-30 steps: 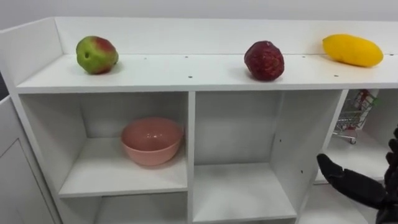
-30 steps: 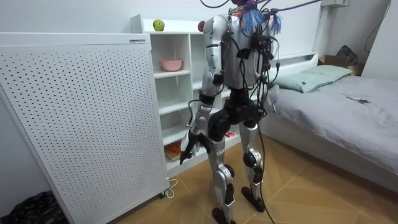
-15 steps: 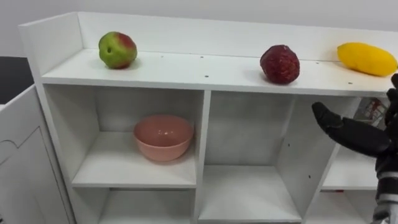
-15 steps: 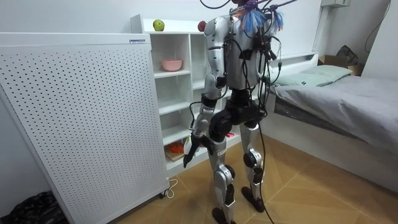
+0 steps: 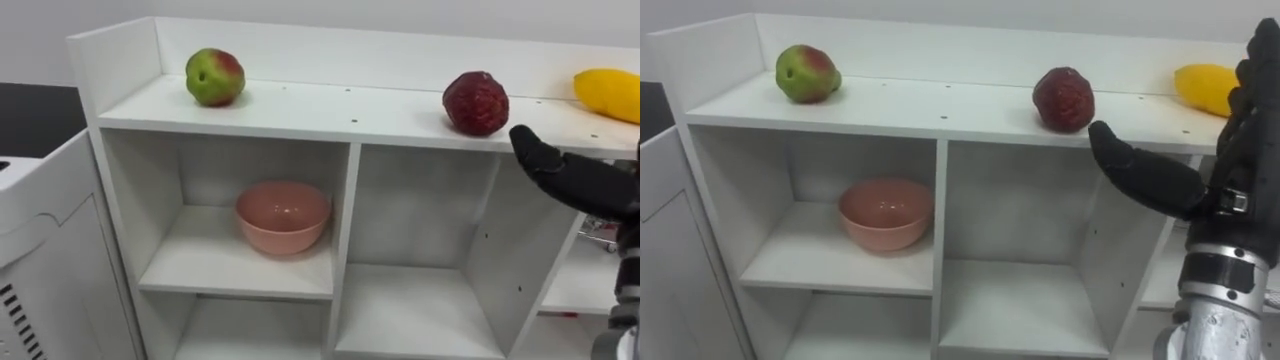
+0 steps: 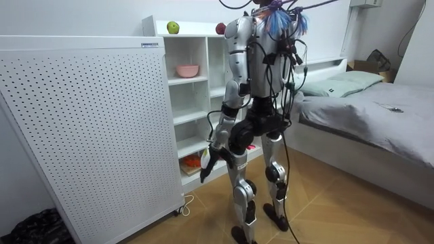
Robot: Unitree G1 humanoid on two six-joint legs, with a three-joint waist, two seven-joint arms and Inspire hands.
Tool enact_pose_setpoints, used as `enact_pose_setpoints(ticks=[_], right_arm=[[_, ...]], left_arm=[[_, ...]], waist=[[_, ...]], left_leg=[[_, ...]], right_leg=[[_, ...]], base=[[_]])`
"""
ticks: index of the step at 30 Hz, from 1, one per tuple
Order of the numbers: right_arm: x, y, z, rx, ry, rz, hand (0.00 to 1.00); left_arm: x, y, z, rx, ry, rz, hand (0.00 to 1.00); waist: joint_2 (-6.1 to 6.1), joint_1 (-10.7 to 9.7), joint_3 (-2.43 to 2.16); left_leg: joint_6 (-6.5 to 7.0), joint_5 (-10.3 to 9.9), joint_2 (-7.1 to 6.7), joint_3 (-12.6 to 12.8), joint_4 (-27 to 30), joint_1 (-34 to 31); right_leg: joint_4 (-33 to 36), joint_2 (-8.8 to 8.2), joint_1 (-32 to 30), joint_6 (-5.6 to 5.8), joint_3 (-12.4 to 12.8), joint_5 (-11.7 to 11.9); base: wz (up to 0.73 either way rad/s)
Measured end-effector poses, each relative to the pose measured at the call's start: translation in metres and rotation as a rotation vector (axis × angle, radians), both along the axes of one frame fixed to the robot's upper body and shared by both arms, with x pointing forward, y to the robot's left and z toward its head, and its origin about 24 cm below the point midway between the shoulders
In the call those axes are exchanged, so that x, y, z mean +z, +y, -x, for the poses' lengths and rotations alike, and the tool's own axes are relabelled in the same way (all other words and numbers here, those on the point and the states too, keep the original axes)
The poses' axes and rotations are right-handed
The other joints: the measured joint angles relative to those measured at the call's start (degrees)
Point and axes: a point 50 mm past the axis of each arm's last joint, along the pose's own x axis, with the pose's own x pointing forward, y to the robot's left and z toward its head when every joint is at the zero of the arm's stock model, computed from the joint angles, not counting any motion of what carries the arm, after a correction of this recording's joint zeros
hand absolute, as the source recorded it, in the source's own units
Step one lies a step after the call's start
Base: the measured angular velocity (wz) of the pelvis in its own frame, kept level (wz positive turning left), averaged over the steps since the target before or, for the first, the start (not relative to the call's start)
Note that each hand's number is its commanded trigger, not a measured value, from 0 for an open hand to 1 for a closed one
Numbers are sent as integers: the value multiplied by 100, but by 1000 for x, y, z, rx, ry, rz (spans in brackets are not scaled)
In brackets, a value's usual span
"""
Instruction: Arrange fruit in the closet
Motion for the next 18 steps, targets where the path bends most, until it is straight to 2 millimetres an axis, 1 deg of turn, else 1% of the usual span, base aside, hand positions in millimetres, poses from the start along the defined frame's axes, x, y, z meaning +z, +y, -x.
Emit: enact_pose_setpoints(ticks=[2,4,9,13,18], right_arm=[[-1,-1,-1,4,8,0,0],[-1,0,-3,10,12,4,0],[11,2,-9,39,-18,15,0],[17,-1,-18,55,-16,16,0],[20,1,-23,91,0,25,0]], left_arm=[[1,0,-2,-4,-9,-3,0],[1,1,-3,-13,-9,-9,0],[1,2,-2,-21,-3,-13,0],[1,3,0,-18,4,-17,0],[1,3,0,-17,8,-17,0]], waist=[[-21,45,13],[-39,46,22],[-70,67,32],[-129,75,57],[-145,76,48]], left_leg=[[0,0,0,-16,-1,-9],[0,0,-1,-51,-2,-17],[0,0,-2,-152,-10,-12],[0,0,-2,-195,-11,2],[0,0,-6,-229,-10,-6]], right_leg=[[0,0,-2,0,-19,0],[0,0,-1,0,-45,0],[1,1,25,0,-92,0],[-3,2,54,0,-88,0],[-3,4,50,0,-50,0]], base=[[2],[8],[6],[5],[1]])
